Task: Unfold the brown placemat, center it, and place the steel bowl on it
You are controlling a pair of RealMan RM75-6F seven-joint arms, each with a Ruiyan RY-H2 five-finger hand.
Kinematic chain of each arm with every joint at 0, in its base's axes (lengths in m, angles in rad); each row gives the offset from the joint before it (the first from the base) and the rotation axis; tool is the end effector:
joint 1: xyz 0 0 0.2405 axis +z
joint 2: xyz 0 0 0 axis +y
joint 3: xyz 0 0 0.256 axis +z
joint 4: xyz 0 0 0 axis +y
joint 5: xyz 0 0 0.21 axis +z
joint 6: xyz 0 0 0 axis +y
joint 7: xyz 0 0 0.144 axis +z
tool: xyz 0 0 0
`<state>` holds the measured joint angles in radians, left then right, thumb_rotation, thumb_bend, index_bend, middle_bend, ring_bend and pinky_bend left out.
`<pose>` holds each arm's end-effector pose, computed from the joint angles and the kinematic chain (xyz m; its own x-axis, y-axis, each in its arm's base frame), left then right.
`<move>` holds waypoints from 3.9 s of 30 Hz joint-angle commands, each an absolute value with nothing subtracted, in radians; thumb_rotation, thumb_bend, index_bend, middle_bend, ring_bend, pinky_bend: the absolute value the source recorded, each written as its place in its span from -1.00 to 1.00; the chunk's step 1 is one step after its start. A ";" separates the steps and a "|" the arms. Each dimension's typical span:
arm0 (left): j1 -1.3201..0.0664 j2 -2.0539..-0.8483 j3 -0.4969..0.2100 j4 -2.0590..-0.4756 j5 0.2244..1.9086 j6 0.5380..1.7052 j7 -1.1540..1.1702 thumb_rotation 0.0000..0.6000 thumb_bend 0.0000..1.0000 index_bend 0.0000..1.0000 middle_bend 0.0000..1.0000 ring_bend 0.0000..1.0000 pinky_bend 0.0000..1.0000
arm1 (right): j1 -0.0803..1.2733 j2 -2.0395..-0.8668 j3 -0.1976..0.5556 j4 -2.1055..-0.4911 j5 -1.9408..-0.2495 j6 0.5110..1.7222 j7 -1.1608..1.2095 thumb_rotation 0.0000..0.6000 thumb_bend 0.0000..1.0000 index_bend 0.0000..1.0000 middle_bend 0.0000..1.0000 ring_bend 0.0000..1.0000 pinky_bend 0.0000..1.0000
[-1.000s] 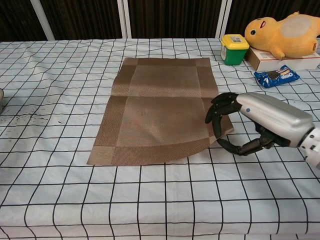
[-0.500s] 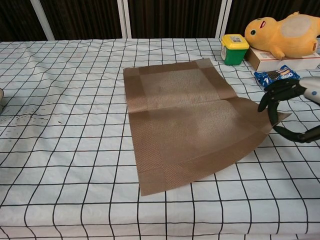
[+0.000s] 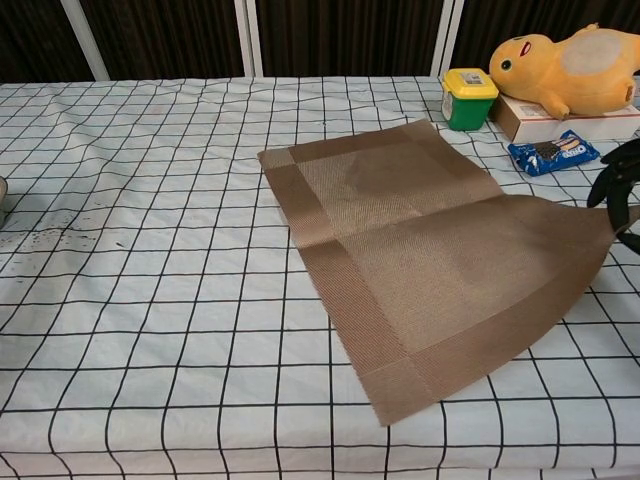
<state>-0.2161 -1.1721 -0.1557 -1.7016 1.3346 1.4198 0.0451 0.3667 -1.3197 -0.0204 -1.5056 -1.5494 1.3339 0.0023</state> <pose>-0.2754 0.2376 0.1477 0.2688 -0.0562 0.9616 0.9631 0.0052 -0.2689 -0.2572 -0.2434 0.0706 0.3658 -0.1320 0.9213 -0.8949 -0.3216 0.3093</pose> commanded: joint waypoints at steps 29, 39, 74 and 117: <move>-0.219 -1.175 -0.155 -1.695 1.329 1.409 0.050 1.00 -0.92 -0.85 -0.90 -0.95 -0.85 | 0.595 -1.275 0.161 -1.139 -1.361 1.031 -0.330 1.00 -0.21 0.51 -0.31 -0.73 -0.59; -0.223 -1.182 -0.153 -1.696 1.328 1.403 0.061 1.00 -0.92 -0.85 -0.90 -0.95 -0.85 | 0.653 -1.301 0.153 -1.058 -1.423 1.021 -0.335 1.00 -0.21 0.52 -0.31 -0.73 -0.59; -0.236 -1.173 -0.154 -1.726 1.332 1.395 0.111 1.00 -0.92 -0.86 -0.92 -0.95 -0.85 | 0.354 -1.215 0.221 -1.492 -1.233 1.418 -0.340 1.00 -0.91 -1.00 -1.00 -1.00 -0.66; -0.890 -1.640 -0.251 -1.458 0.958 0.901 0.913 1.00 -1.00 -0.80 -0.81 -0.93 -0.78 | 0.175 -1.188 0.232 -1.530 -1.236 1.510 -0.080 1.00 -0.96 -1.00 -1.00 -1.00 -0.66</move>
